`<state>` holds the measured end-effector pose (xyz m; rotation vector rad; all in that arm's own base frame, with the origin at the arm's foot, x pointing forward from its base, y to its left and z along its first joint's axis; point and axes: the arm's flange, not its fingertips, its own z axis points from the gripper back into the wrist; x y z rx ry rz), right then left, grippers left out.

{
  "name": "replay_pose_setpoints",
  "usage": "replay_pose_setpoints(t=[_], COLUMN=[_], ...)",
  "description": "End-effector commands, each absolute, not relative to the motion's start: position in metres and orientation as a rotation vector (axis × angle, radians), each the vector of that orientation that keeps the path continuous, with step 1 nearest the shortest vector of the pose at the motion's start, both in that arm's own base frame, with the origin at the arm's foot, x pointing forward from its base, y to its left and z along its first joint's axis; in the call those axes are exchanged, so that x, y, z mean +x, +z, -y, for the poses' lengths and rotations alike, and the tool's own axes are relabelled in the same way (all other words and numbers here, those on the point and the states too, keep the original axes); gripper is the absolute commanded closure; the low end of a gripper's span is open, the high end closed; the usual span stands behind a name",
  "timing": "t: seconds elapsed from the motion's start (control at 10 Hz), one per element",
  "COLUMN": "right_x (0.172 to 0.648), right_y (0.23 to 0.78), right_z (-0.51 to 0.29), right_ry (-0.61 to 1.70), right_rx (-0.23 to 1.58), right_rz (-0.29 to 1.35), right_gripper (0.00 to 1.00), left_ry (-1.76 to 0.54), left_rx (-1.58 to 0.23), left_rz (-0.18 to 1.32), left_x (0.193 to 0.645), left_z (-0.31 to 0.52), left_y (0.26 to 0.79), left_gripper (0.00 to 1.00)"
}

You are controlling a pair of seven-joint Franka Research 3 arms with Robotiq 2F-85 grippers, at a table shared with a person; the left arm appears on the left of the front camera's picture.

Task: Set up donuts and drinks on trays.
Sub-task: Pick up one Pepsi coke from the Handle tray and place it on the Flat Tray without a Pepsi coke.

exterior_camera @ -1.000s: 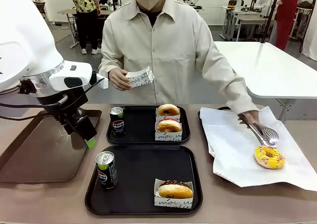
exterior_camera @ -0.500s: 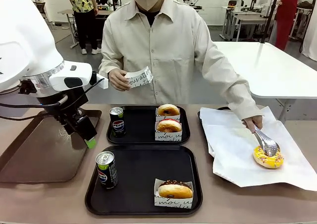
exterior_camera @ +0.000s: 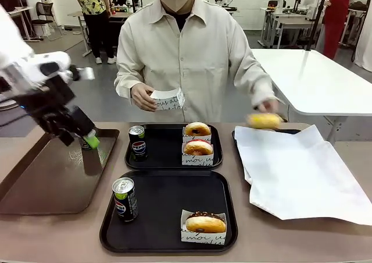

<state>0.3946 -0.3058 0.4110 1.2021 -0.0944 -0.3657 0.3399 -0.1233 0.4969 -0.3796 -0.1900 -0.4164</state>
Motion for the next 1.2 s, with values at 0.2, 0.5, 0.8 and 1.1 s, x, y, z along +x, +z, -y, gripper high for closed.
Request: replay_pose_setpoints(t=[0.2, 0.5, 0.8, 1.1], right_x=[0.396, 0.396, 0.396, 0.396], right_y=[0.412, 0.412, 0.412, 0.412], right_z=[0.305, 0.305, 0.305, 0.305], right_ry=[-0.360, -0.360, -0.360, -0.360], right_rx=[1.218, 1.218, 1.218, 1.218], right_rz=[0.110, 0.110, 0.110, 0.110], right_gripper=[0.00, 0.00, 0.00, 0.00], left_ry=[-0.136, -0.065, -0.074, -0.032], left_rx=[-0.786, -0.841, -0.799, -0.852], left_rz=[0.151, 0.149, 0.147, 0.180], left_x=[0.379, 0.375, 0.380, 0.381], left_z=[0.035, 0.009, 0.011, 0.007], left_y=[0.452, 0.443, 0.446, 0.450], left_gripper=[0.00, 0.00, 0.00, 0.00])
